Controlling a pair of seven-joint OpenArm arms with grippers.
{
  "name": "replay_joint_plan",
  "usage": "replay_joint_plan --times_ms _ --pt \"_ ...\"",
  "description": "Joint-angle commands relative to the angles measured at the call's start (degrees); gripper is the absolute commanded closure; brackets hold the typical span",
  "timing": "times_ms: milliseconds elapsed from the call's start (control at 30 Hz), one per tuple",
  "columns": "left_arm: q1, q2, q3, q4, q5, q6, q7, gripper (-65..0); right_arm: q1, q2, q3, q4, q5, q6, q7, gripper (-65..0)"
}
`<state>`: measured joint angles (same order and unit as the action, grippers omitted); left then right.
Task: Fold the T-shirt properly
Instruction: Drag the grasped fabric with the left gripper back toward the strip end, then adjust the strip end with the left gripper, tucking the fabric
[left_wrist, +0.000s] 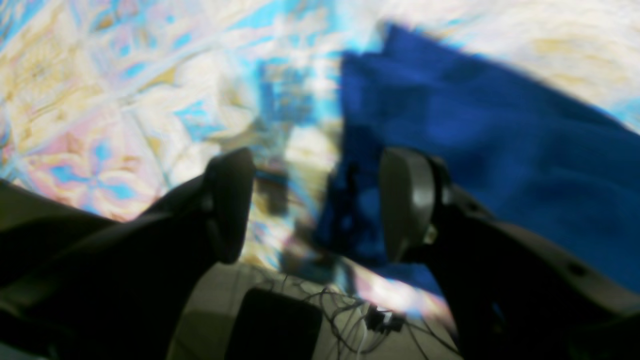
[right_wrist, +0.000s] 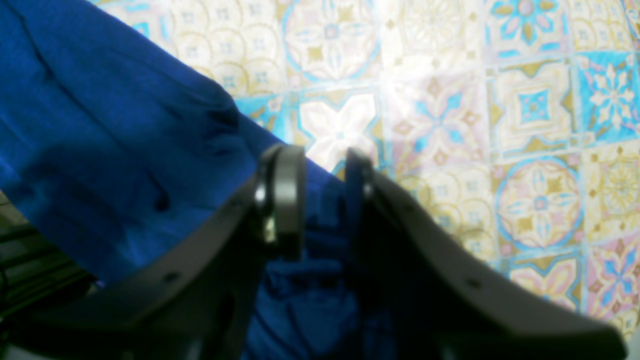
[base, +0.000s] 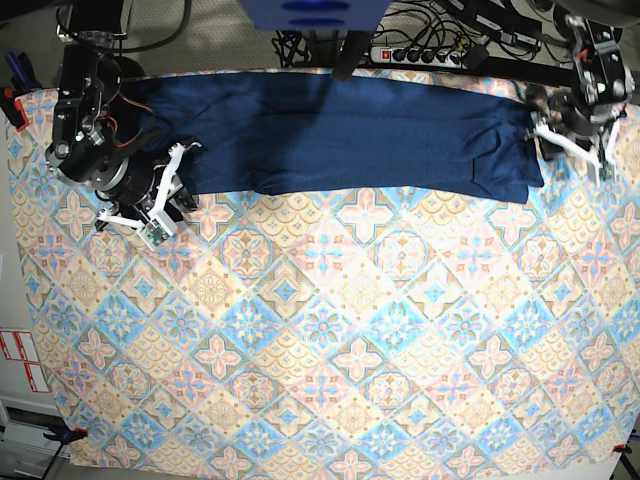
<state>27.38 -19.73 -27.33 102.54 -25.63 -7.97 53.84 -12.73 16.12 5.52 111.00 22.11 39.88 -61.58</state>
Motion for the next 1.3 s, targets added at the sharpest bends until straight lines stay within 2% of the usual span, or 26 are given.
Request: replay_joint_plan --times_ms 0,200,333,633,767,1000,1100,1267 --pt "-1.13 -2.12 0.65 -1.14 -2.64 -0.43 -0.26 -39.4 0.47 0.54 0.24 0.78 0.7 0.12 0.97 -13.5" --pt "-3.68 -8.71 5.93 -6.76 -8.44 -0.43 -0.17 -40.0 0.2 0.54 0.24 0.78 0.7 0.12 0.97 -13.5" --pt "-5.09 -10.65 9.79 -10.28 -9.49 -0.43 -0.17 -40.0 0.12 0.54 0.24 0.78 0.79 0.12 0.97 -13.5" --pt "-6.85 -10.65 10.32 -13.27 -8.97 -0.43 -0.26 -40.0 0.12 0.54 0.5 0.78 0.88 0.12 0.97 -13.5" --pt "-9.4 -10.38 10.32 -18.72 -6.42 -0.43 -0.26 -40.0 0.2 0.54 0.59 0.78 0.97 0.12 0.97 -13.5" --pt "-10.1 -10.21 17.09 -20.65 -5.8 -0.43 -0.35 -40.0 0.29 0.54 0.68 0.87 0.97 0.12 0.97 -13.5" --pt "-10.1 -8.63 19.55 -20.65 -5.8 -0.43 -0.35 -39.7 0.38 0.54 0.68 0.87 0.97 0.12 0.97 -13.5" --pt "-9.66 -6.25 19.82 -20.48 -6.15 -0.43 -0.35 -39.4 0.38 0.54 0.68 0.87 0.97 0.12 0.97 -13.5"
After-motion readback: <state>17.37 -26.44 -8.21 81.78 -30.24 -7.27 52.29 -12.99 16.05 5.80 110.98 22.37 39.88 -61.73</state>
